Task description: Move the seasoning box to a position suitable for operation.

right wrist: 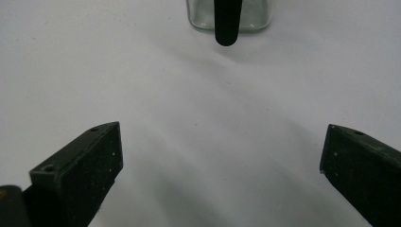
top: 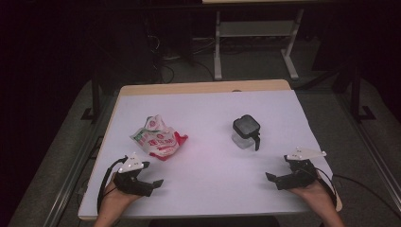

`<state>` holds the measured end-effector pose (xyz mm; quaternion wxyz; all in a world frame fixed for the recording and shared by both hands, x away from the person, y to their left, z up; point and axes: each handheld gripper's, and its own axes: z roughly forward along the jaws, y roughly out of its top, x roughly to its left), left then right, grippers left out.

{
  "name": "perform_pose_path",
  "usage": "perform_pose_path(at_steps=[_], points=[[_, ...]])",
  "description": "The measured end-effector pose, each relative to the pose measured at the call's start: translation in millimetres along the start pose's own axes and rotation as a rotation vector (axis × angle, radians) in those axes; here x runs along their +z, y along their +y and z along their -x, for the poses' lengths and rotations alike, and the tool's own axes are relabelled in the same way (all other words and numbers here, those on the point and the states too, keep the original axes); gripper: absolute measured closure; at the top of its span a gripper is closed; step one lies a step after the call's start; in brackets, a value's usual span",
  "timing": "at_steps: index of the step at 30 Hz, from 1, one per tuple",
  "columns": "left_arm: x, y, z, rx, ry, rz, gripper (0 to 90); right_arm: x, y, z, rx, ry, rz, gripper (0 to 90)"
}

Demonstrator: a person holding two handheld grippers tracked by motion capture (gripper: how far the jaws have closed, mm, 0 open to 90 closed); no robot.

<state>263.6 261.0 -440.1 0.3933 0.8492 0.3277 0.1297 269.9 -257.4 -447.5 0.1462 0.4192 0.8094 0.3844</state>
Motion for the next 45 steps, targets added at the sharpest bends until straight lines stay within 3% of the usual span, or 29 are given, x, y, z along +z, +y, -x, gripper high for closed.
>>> perform_pose_path(at_steps=[9,15,19,24,27,37,45], points=[[1.0,1.8,-2.9,-0.034,0.004,0.011,13.1,-2.0,3.6,1.3,0.019,-0.002,-0.005,0.0],[-0.8,4.1,-6.6,0.0,0.018,-0.006,13.1,-3.8,17.2,-0.6,0.025,-0.022,-0.018,0.0],[-4.8,-1.0,-7.7,-0.033,0.022,0.013,13.1,-4.0,27.6,-2.4,0.003,-0.03,-0.027,0.0],[-9.0,-2.8,-6.2,-0.02,0.028,0.016,13.1,-3.8,40.7,-3.4,-0.01,-0.024,-0.046,0.0],[-8.7,-2.8,-5.2,-0.044,0.019,0.034,13.1,-2.2,45.4,-2.7,-0.013,-0.018,-0.054,0.0],[-7.5,-2.1,-3.4,-0.033,0.012,0.025,13.1,0.9,65.0,3.8,-0.017,-0.008,-0.075,0.0],[-7.2,-1.9,-4.1,-0.027,0.009,0.025,13.1,3.2,87.7,9.5,-0.026,-0.009,-0.125,0.0]])
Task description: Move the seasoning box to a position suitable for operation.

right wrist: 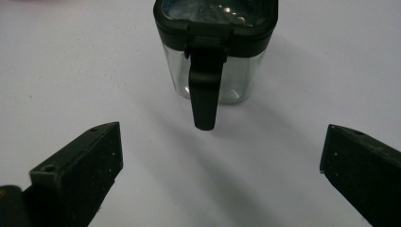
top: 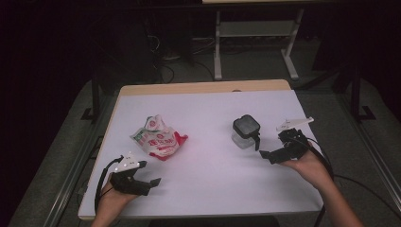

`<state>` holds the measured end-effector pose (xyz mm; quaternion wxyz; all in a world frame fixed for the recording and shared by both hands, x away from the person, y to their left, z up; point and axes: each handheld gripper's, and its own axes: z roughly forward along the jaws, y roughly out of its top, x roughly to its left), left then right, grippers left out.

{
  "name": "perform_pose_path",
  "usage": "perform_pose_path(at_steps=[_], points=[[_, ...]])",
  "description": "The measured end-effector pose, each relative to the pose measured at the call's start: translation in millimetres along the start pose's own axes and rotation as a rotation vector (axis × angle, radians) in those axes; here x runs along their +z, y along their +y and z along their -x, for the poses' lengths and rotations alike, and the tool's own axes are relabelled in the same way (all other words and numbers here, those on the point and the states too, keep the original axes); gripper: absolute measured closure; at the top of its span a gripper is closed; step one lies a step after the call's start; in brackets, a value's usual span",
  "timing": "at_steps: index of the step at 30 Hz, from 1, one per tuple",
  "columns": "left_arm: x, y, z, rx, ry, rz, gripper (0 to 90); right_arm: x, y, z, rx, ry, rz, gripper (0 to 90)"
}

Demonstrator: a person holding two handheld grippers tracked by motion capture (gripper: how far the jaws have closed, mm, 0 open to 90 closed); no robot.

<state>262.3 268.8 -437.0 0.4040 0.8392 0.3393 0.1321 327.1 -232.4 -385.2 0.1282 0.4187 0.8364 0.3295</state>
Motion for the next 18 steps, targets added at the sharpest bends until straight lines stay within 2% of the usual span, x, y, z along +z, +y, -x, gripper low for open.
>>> perform_pose_path(at_steps=[11,13,14,16,18], points=[[-0.4,-0.1,1.0,-0.002,-0.002,0.002,13.1,0.8,37.8,3.0,-0.043,0.007,-0.062,0.0],[-0.3,-0.1,1.4,-0.001,-0.002,0.005,13.1,1.4,41.4,3.3,-0.037,0.007,-0.069,0.0],[-0.4,-0.1,1.9,-0.003,-0.004,0.002,13.1,2.9,47.3,4.2,-0.023,0.023,-0.084,0.0],[-0.4,-0.5,1.5,-0.001,-0.004,0.004,13.1,3.9,53.3,4.0,-0.038,0.014,-0.09,0.0],[-0.9,-0.9,0.8,0.001,-0.001,0.0,13.1,4.5,59.5,3.2,-0.029,0.029,-0.1,0.0]])
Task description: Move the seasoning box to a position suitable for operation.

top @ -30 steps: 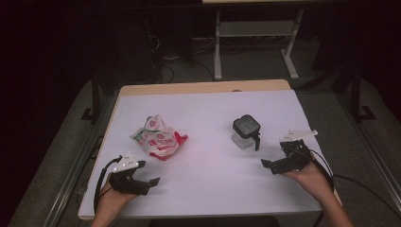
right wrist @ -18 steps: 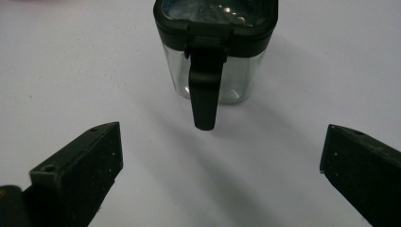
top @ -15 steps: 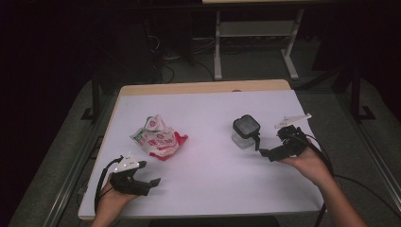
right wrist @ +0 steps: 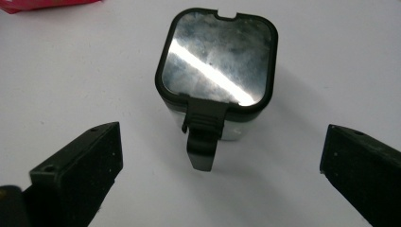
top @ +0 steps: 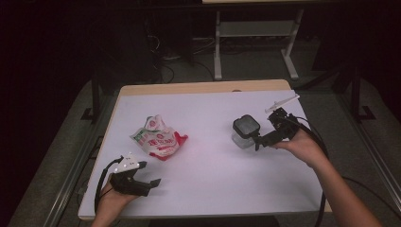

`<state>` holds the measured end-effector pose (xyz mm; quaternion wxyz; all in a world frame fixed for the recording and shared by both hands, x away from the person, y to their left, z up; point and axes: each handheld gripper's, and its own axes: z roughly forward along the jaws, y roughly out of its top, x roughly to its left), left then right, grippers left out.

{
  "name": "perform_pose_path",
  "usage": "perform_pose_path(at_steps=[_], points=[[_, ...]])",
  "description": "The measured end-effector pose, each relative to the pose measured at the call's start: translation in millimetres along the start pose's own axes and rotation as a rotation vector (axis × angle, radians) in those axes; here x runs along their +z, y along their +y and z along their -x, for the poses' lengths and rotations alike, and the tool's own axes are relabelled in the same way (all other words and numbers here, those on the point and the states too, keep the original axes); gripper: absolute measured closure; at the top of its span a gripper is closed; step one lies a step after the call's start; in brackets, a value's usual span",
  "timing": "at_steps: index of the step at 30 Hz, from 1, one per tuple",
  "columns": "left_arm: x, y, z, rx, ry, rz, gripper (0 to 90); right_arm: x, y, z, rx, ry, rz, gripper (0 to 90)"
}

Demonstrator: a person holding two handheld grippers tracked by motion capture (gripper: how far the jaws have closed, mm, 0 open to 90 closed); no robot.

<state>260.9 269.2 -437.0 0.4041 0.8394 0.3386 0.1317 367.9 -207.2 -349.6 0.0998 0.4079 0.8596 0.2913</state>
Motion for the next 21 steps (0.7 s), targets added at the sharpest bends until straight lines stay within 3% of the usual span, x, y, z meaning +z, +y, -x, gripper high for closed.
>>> perform_pose_path(at_steps=[7,9,11,15,21], points=[[-0.5,-0.2,0.3,0.003,-0.004,-0.002,13.1,7.7,20.7,1.4,-0.023,0.004,-0.02,0.0],[-0.5,-0.2,0.3,0.004,-0.004,-0.002,13.1,11.2,25.4,1.8,-0.004,0.026,-0.017,0.0],[-0.2,-0.4,0.7,-0.002,-0.005,0.003,13.1,16.3,30.4,1.7,-0.016,0.012,-0.05,0.0],[0.0,-1.0,0.6,-0.004,-0.009,-0.001,13.1,22.8,37.9,1.0,-0.021,0.004,-0.059,0.0],[0.8,-1.5,0.8,-0.007,-0.012,0.0,13.1,40.1,44.6,1.6,-0.002,0.027,-0.059,0.0]])
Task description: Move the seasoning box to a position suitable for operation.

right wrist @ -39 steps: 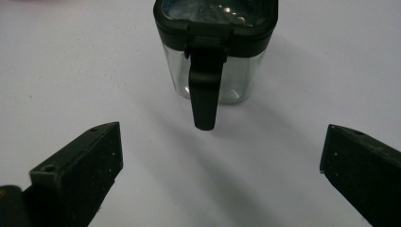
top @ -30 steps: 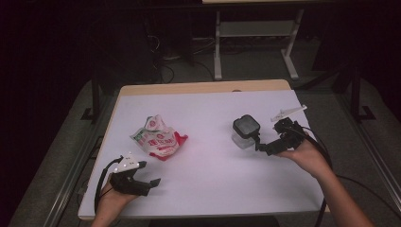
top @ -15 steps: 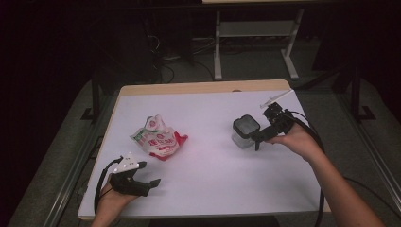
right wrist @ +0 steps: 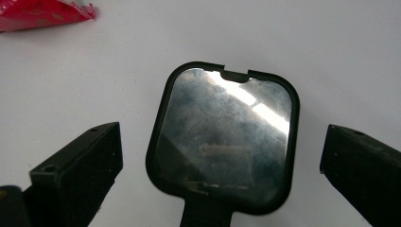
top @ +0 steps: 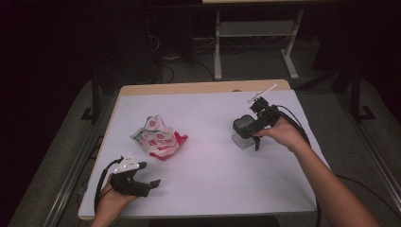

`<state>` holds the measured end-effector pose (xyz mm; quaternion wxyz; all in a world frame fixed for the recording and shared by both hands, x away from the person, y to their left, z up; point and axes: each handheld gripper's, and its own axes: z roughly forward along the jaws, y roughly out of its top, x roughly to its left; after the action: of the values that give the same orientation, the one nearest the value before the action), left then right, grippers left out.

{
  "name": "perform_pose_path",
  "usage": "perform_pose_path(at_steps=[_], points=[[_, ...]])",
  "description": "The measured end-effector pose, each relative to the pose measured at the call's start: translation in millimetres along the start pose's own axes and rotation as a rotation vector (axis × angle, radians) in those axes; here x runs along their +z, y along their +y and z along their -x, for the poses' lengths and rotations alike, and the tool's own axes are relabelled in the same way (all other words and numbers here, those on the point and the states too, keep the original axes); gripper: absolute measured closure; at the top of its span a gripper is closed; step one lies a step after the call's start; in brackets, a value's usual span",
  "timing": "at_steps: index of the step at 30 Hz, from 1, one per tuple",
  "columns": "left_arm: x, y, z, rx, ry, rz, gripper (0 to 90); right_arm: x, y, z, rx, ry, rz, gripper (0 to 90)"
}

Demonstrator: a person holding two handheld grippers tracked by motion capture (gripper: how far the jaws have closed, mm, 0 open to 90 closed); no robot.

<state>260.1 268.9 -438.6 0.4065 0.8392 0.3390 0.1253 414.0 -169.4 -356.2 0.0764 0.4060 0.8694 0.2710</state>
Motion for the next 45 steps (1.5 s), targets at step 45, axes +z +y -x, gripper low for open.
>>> perform_pose_path(at_steps=[45], points=[[2.0,-0.2,1.4,0.007,-0.02,-0.009,13.6,40.7,14.7,-0.7,0.015,-0.051,-0.143,14.9]])
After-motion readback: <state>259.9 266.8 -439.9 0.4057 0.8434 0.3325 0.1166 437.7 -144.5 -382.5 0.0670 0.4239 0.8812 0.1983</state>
